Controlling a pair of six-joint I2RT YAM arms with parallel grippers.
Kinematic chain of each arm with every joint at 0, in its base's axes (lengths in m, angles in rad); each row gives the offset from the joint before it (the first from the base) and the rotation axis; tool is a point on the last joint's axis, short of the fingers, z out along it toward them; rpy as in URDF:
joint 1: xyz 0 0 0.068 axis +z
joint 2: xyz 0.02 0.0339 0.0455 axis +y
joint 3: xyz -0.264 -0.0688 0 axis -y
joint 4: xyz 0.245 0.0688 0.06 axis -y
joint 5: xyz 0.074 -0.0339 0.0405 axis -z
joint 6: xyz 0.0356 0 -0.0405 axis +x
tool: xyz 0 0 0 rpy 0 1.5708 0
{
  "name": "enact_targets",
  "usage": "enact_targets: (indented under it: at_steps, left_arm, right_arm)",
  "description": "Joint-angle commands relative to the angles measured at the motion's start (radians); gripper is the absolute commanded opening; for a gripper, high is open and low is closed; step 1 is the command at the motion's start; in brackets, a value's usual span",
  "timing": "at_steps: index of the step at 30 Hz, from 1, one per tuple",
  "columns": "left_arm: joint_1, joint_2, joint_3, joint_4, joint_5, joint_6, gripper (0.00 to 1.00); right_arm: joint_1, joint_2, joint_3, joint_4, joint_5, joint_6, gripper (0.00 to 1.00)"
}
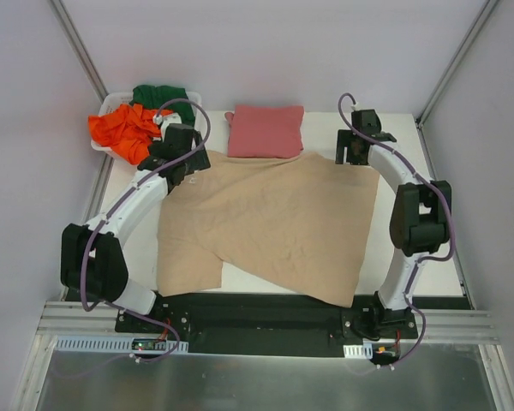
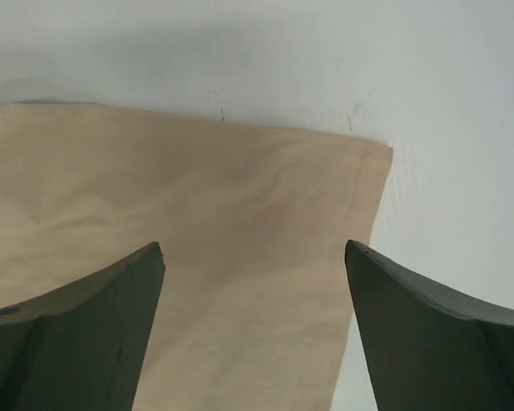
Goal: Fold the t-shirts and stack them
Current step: Flatten out the tshirt
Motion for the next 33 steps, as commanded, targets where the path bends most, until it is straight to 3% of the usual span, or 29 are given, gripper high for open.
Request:
enact_targets:
  at_steps: [1,5,10,19,25,33]
  left_arm:
    - [0.009,-0.081,-0.038,0.004,0.047,-0.051,0.99]
    - [0.009,-0.155,-0.150,-0.005,0.150,-0.093,0.99]
    - [0.009,-0.286,-0.288,-0.011,0.204,-0.172,0.99]
    - [0.008,-0.351,-0.443,-0.011,0.353,-0.216,0.99]
    - [0.006,-0.276,-0.486,0.018,0.411,-0.234,0.99]
    - [0.006,-0.149,-0.480,0.073,0.440,-0.249,0.99]
  right_arm:
    - [-0.001,-0.107,0.065,-0.002,-0.046,0.058,0.96]
    - [0.000,-0.227,-0.063,-0.042,-0.057,0.133,0.96]
    - [0.038,-0.454,-0.315,-0.080,-0.194,0.260,0.96]
    - [0.308,-0.709,-0.717,-0.148,-0.233,0.475,0.96]
    - [0.309,-0.717,-0.890,-0.036,-0.314,0.486,0.96]
    - [0.165,-0.543,-0.857,0.000,-0.345,0.421,0.96]
